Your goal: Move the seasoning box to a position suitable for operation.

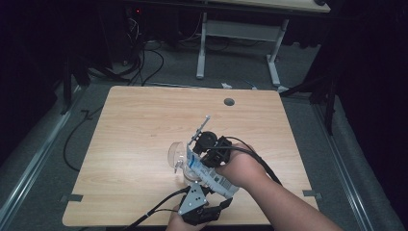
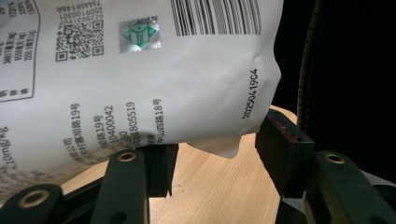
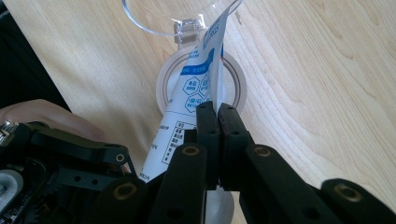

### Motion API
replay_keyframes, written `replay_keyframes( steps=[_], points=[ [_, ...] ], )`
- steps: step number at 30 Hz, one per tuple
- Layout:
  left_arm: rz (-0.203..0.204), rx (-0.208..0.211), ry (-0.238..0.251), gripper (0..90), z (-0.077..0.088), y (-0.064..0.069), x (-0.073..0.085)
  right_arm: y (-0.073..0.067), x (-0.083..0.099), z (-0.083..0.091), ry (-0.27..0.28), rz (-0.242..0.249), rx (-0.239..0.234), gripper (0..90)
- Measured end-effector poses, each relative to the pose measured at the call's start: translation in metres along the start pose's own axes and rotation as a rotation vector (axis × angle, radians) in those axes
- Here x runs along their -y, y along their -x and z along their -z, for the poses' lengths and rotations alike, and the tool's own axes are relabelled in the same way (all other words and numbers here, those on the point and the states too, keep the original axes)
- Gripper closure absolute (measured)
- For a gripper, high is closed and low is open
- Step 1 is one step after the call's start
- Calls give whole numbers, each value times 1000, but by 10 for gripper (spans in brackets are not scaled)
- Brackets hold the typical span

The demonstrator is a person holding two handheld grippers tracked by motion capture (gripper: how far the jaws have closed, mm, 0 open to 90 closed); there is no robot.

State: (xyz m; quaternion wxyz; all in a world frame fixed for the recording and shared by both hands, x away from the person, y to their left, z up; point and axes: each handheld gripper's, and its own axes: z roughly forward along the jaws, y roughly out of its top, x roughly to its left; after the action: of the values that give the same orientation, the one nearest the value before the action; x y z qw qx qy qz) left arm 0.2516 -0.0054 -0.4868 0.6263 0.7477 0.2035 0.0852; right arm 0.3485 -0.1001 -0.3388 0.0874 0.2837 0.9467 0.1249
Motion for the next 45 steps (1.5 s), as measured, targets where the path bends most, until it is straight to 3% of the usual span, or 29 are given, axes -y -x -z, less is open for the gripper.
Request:
replay_keyframes(
  steps=[45],
  points=[
    [-2,-5,11,506,1,-1,-3,0,-1,2,12,13,9,891]
  ],
)
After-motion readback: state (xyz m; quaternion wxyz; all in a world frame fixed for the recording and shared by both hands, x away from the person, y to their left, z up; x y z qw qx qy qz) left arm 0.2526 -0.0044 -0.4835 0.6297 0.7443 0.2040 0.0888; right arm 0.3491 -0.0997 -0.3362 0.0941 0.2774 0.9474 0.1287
